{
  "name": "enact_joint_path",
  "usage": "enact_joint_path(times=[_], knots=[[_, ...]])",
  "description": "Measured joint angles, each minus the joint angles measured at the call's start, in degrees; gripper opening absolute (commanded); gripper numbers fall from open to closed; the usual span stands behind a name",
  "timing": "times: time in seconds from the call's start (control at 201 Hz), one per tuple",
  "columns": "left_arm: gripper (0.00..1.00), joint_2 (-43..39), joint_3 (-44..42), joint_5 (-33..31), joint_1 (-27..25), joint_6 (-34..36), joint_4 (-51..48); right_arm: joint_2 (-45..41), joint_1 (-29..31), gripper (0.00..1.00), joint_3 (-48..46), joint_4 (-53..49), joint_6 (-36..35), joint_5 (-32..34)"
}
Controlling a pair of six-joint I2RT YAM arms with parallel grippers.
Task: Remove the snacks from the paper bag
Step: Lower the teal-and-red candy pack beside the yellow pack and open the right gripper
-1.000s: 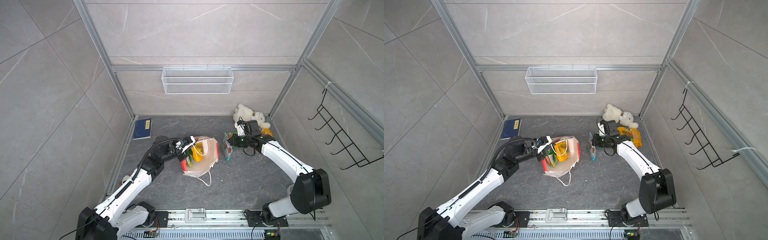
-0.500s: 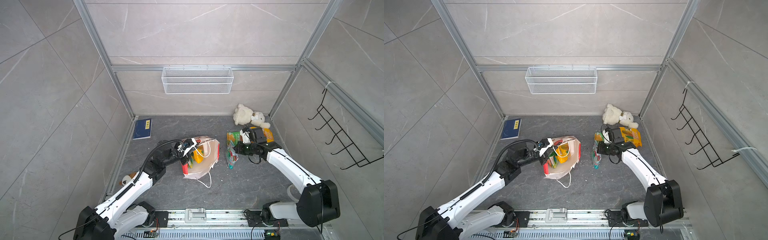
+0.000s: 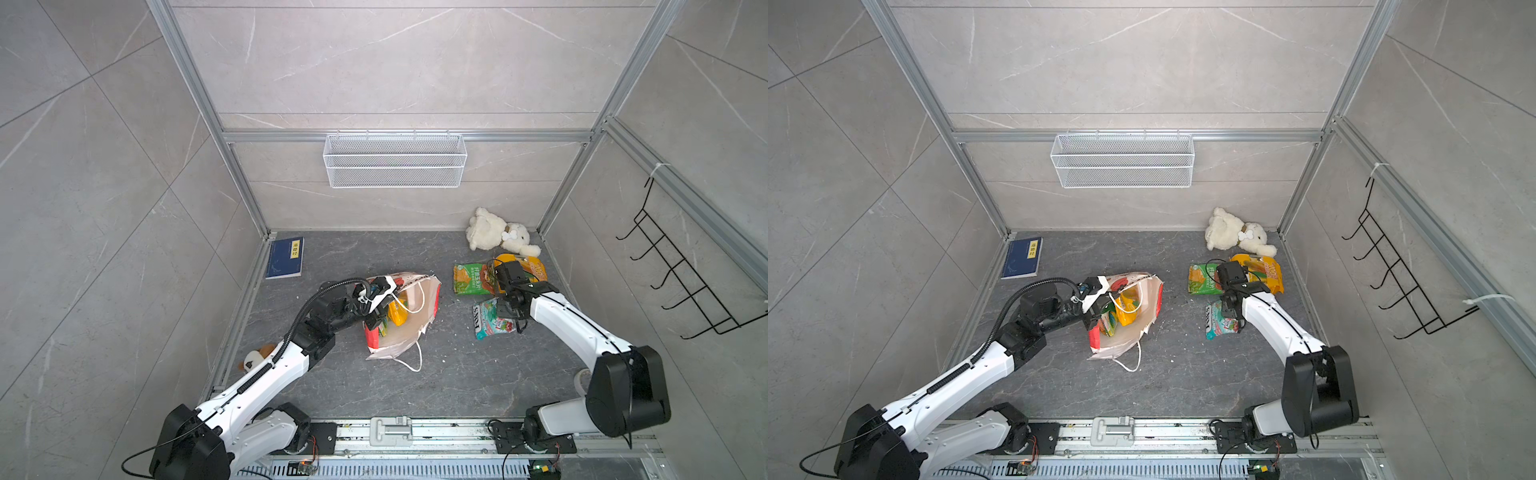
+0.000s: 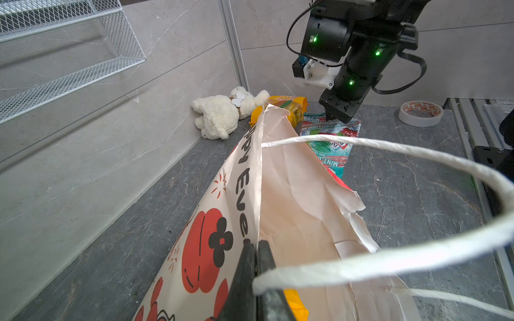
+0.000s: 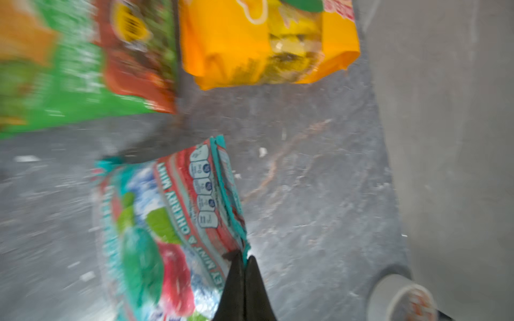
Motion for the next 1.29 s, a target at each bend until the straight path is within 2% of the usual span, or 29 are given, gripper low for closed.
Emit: enact_joint_path(times=[0.388, 0.891, 1.01, 1.1, 1.125, 1.239, 1.294], knots=[[0.0, 0.0, 0.0, -1.77, -0.55, 0.0, 0.59, 4.26, -11.85, 0.0, 0.02, 5.46, -3.28, 0.55], [0.0, 0.0, 0.0, -2.54, -1.38, -0.13, 0.57, 12.72, -16.5, 0.0, 7.76, 7.04, -6.1, 4.0], [0.0, 0.0, 0.0, -2.56, -1.49, -0.13, 0.57, 13.2, -16.92, 0.25, 7.91, 7.04, -5.99, 4.87], [0.0, 0.0, 0.0, -2.56, -1.55, -0.13, 0.55, 13.22, -16.96, 0.38, 8.28, 6.78, -5.97, 5.46], [0.0, 0.0, 0.0, -2.56, -1.55, -0.13, 0.55, 13.22, -16.96, 0.46, 8.44, 6.8, -5.92, 5.73], [0.0, 0.0, 0.0, -2.6, -1.55, -0.13, 0.55, 13.18, -16.96, 0.52, 10.38, 5.4, -5.4, 6.47], [0.0, 0.0, 0.0, -2.67, -1.57, -0.13, 0.55, 12.94, -16.96, 0.6, 11.78, 4.42, -5.18, 6.14]])
